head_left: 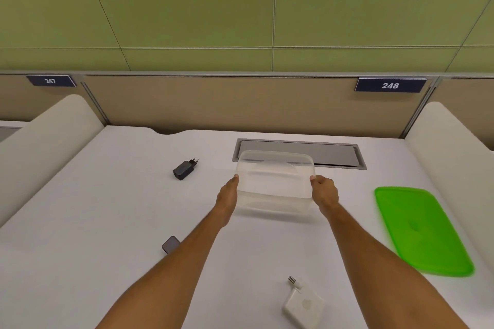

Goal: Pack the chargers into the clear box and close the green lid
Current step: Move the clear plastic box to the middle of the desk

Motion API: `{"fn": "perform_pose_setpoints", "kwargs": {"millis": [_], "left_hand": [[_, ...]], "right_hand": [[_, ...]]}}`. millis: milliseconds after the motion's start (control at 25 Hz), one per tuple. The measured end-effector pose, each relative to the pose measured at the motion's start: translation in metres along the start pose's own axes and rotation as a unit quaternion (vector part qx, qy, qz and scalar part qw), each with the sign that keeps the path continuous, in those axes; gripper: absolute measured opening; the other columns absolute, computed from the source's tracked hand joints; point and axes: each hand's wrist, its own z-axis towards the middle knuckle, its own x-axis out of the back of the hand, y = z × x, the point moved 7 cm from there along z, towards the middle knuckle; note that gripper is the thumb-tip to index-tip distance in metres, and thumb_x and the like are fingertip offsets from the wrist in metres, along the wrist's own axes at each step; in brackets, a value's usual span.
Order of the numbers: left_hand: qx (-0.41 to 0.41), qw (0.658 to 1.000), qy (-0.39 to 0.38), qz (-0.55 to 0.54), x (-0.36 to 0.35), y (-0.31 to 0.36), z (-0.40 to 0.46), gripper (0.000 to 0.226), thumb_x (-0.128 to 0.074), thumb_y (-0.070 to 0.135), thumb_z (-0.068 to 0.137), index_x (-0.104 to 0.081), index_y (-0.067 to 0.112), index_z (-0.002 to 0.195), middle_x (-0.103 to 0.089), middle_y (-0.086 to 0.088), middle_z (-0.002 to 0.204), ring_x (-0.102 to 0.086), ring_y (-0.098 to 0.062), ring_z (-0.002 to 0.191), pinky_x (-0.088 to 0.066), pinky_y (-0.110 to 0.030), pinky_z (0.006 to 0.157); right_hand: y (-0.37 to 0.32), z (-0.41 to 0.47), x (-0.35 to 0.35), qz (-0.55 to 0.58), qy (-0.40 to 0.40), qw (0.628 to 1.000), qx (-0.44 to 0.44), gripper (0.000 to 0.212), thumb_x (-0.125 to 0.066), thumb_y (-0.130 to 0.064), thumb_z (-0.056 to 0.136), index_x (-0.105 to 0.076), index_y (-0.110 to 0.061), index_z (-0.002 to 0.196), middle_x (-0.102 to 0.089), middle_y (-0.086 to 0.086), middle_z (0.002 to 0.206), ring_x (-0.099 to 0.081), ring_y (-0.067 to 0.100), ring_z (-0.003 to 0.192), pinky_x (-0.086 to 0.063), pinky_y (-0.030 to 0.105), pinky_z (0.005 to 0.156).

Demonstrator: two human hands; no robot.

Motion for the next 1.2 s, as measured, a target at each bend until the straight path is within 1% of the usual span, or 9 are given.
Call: {"fn": "perform_pose_setpoints", "kwargs": {"millis": [200,360,480,600,680,760,920,1040,1200], "left_hand": [[-0.012,1.000,-0.002,-0.020,-0.006,-0.008,0.001,0.054,-0.034,0.047,0.100,-0.037,0.017,0.145,-0.039,-0.001,0.150,-0.034,-0.020,0.137,-0.024,-0.036,0.113],[-0.003,1.000,-0.001,-0.031,-0.006,-0.010,0.007,0.055,-0.035,0.044,0.100,-0.033,0.015,0.147,-0.035,-0.002,0.153,-0.031,-0.021,0.139,-0.020,-0.041,0.118],[0.000,1.000,-0.004,-0.030,-0.006,-0.013,0.008,0.053,-0.033,0.042,0.101,-0.032,0.015,0.147,-0.036,-0.004,0.152,-0.033,-0.022,0.139,-0.020,-0.042,0.118],[-0.018,1.000,-0.002,-0.007,-0.006,-0.011,0.004,0.054,-0.031,0.041,0.102,-0.025,0.017,0.150,-0.027,-0.001,0.156,-0.026,-0.020,0.142,-0.017,-0.038,0.118],[-0.036,0.999,0.005,0.032,-0.006,-0.011,0.000,0.054,-0.029,0.040,0.103,-0.019,0.019,0.151,-0.021,0.000,0.158,-0.021,-0.020,0.144,-0.016,-0.037,0.116],[-0.058,0.996,0.017,0.066,-0.004,-0.016,-0.005,0.054,-0.029,0.039,0.103,-0.016,0.020,0.152,-0.019,0.001,0.159,-0.019,-0.019,0.144,-0.016,-0.035,0.116],[-0.109,0.978,0.019,0.179,-0.002,-0.044,-0.017,0.055,-0.028,0.035,0.104,-0.009,0.016,0.152,-0.009,0.000,0.161,-0.011,-0.016,0.146,-0.008,-0.031,0.118],[-0.133,0.947,-0.007,0.293,-0.003,-0.074,-0.024,0.055,-0.025,0.035,0.104,-0.005,0.014,0.152,-0.003,-0.001,0.161,-0.002,-0.014,0.147,-0.002,-0.032,0.120],[-0.150,0.888,-0.037,0.432,-0.009,-0.110,-0.032,0.055,-0.023,0.033,0.104,-0.006,0.010,0.151,0.000,-0.003,0.161,0.003,-0.015,0.147,0.003,-0.033,0.119]], "right_hand": [[0.007,0.006,-0.004,0.003,-0.007,1.000,0.004,0.033,-0.039,-0.028,0.100,-0.065,-0.008,0.105,-0.067,0.016,0.095,-0.059,0.032,0.084,-0.053,0.045,0.085],[0.008,0.010,-0.008,0.013,-0.034,0.999,0.022,0.031,-0.038,-0.025,0.100,-0.062,-0.007,0.112,-0.067,0.016,0.105,-0.060,0.034,0.095,-0.050,0.045,0.089],[0.009,0.011,-0.009,0.016,-0.054,0.998,0.022,0.032,-0.037,-0.024,0.101,-0.058,-0.005,0.114,-0.065,0.018,0.109,-0.056,0.032,0.092,-0.050,0.049,0.091],[0.010,0.007,-0.009,0.035,-0.060,0.998,0.004,0.044,-0.038,-0.032,0.101,-0.049,-0.008,0.135,-0.058,0.017,0.131,-0.054,0.030,0.107,-0.046,0.054,0.101],[0.015,0.004,-0.007,0.048,-0.040,0.998,-0.016,0.052,-0.035,-0.040,0.100,-0.042,-0.010,0.143,-0.052,0.015,0.140,-0.053,0.036,0.122,-0.044,0.054,0.104],[0.023,0.001,-0.002,0.043,-0.007,0.999,-0.028,0.053,-0.030,-0.044,0.100,-0.049,-0.008,0.135,-0.058,0.017,0.133,-0.057,0.039,0.117,-0.046,0.054,0.101],[0.040,-0.016,0.006,-0.001,0.027,0.999,-0.039,0.048,-0.027,-0.037,0.100,-0.058,-0.005,0.119,-0.066,0.018,0.117,-0.061,0.038,0.106,-0.047,0.044,0.097],[0.050,-0.034,0.008,-0.053,0.010,0.998,-0.021,0.041,-0.034,-0.033,0.099,-0.058,-0.011,0.124,-0.066,0.014,0.119,-0.059,0.035,0.110,-0.044,0.038,0.093],[0.058,-0.062,0.000,-0.124,-0.048,0.991,0.013,0.043,-0.044,-0.039,0.096,-0.054,-0.016,0.130,-0.065,0.009,0.126,-0.059,0.032,0.117,-0.043,0.036,0.097]]}}
